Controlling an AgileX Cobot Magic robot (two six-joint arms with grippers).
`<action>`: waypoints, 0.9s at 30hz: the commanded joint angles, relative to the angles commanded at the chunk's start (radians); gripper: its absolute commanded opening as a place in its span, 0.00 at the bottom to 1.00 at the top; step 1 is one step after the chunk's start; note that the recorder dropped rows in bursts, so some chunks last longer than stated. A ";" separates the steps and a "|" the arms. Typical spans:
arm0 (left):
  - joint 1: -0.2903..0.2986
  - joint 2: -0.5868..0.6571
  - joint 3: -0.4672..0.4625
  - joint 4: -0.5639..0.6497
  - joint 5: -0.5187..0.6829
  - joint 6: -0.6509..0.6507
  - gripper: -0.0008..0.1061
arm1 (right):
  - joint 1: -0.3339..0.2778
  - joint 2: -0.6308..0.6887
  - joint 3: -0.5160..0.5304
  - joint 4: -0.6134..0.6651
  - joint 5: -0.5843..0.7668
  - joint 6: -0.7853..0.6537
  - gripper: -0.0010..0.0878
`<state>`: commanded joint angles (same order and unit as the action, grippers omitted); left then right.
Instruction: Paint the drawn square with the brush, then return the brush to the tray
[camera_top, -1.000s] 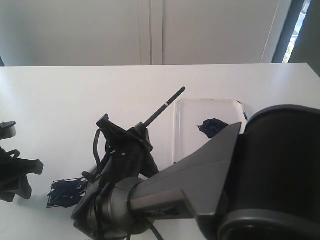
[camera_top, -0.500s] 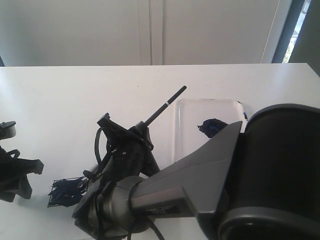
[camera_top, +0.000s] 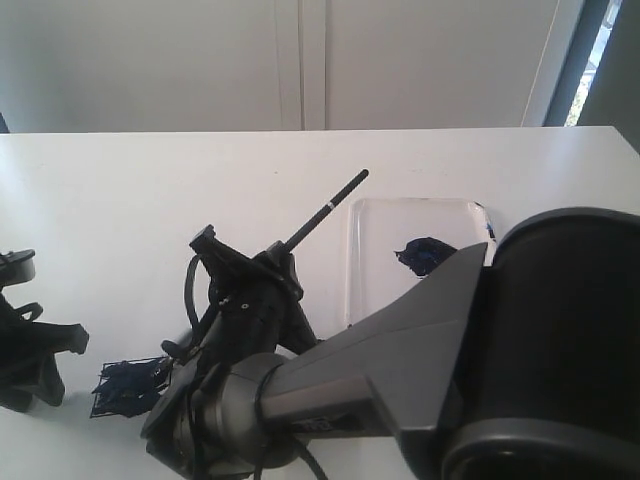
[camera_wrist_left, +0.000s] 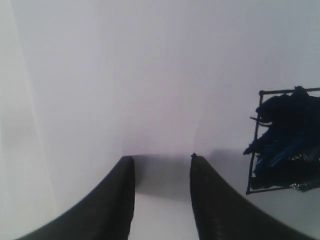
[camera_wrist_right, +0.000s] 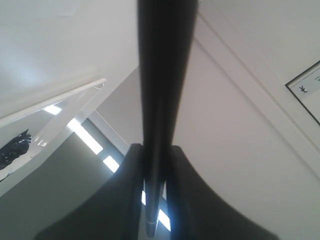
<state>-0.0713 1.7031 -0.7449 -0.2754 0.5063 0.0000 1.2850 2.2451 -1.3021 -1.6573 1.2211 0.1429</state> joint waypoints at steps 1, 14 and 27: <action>0.000 0.011 0.000 -0.005 0.002 0.000 0.41 | -0.007 0.000 -0.002 0.000 0.000 0.000 0.01; 0.000 0.030 0.000 -0.008 -0.006 0.000 0.41 | -0.031 0.004 -0.002 -0.001 0.000 -0.007 0.01; 0.000 0.030 0.000 -0.012 -0.006 0.000 0.41 | -0.031 0.022 -0.002 -0.005 0.000 -0.026 0.01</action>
<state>-0.0713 1.7333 -0.7449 -0.2877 0.5005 0.0000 1.2536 2.2675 -1.3039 -1.6620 1.2211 0.1170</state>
